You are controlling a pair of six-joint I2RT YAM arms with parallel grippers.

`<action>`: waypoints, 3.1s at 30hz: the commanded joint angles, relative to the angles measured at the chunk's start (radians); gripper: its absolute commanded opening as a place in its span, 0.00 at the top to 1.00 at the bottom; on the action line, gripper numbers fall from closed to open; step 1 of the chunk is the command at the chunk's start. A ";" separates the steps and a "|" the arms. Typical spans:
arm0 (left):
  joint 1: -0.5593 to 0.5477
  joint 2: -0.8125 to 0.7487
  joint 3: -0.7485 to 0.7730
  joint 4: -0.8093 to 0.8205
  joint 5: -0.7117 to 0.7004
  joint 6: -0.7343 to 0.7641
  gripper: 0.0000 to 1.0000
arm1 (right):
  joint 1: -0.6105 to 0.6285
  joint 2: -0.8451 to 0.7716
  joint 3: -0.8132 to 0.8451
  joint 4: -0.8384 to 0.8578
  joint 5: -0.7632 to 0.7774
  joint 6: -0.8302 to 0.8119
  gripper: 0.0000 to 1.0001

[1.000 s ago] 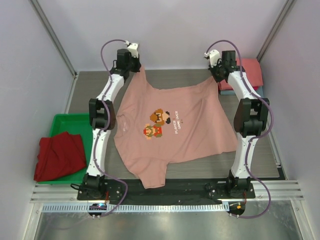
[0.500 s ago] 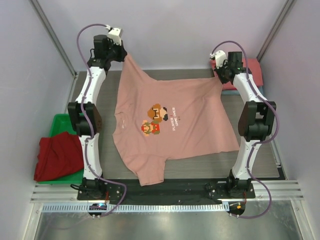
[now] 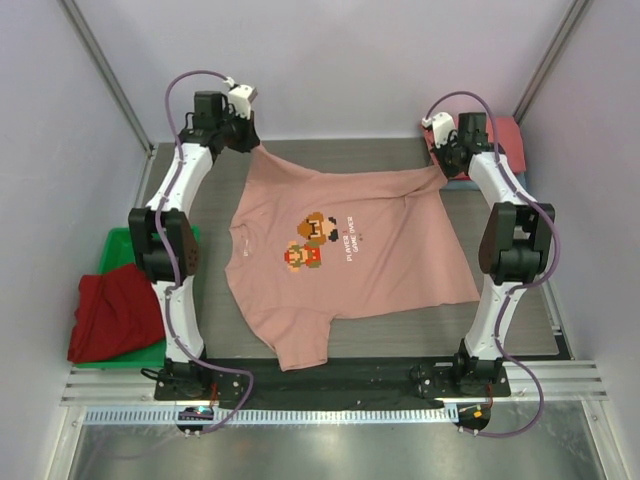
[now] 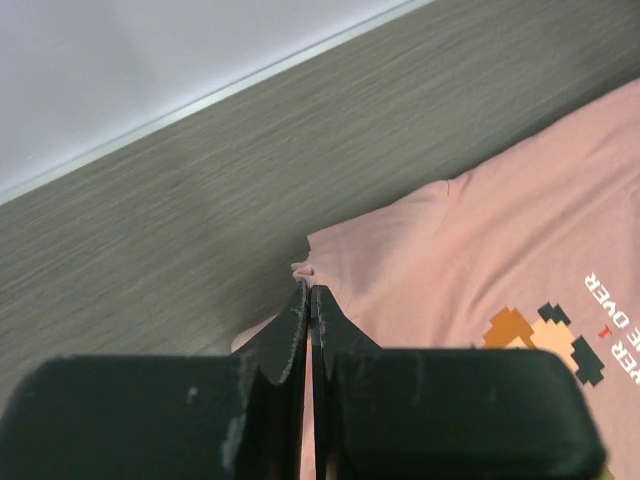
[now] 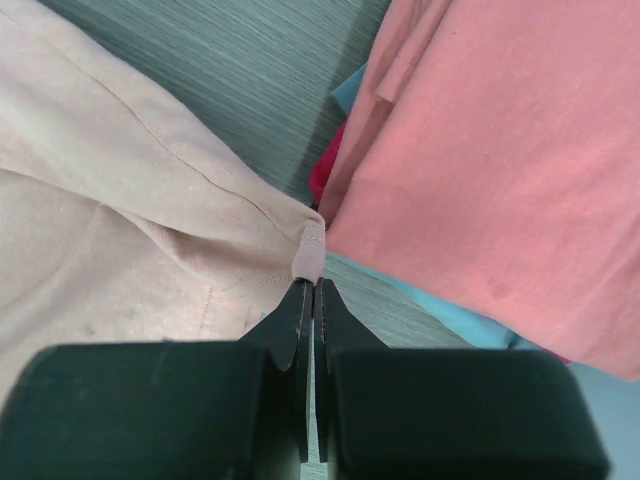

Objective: Fold and stack the t-shirts
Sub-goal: Fold the tshirt

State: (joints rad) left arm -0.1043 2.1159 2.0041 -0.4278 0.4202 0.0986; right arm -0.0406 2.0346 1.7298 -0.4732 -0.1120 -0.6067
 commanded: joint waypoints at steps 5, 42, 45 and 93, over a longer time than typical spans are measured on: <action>0.003 -0.226 -0.074 -0.025 0.032 0.044 1.00 | -0.018 -0.103 -0.022 0.036 -0.021 -0.016 0.99; 0.032 -0.496 -0.243 -0.100 -0.020 0.110 1.00 | -0.062 -0.212 -0.268 0.229 -0.212 -0.284 0.99; 0.032 -0.485 -0.228 -0.095 -0.029 0.112 1.00 | -0.068 -0.206 -0.265 0.248 -0.265 -0.291 0.99; 0.084 -0.688 -0.565 -0.201 0.124 0.156 1.00 | -0.125 -0.441 -0.576 0.251 -0.532 -0.539 0.99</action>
State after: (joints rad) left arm -0.0238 1.4773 1.4628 -0.6273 0.5087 0.2424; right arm -0.1574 1.6611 1.1728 -0.2348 -0.6220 -1.1217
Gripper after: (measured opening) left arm 0.005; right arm 0.032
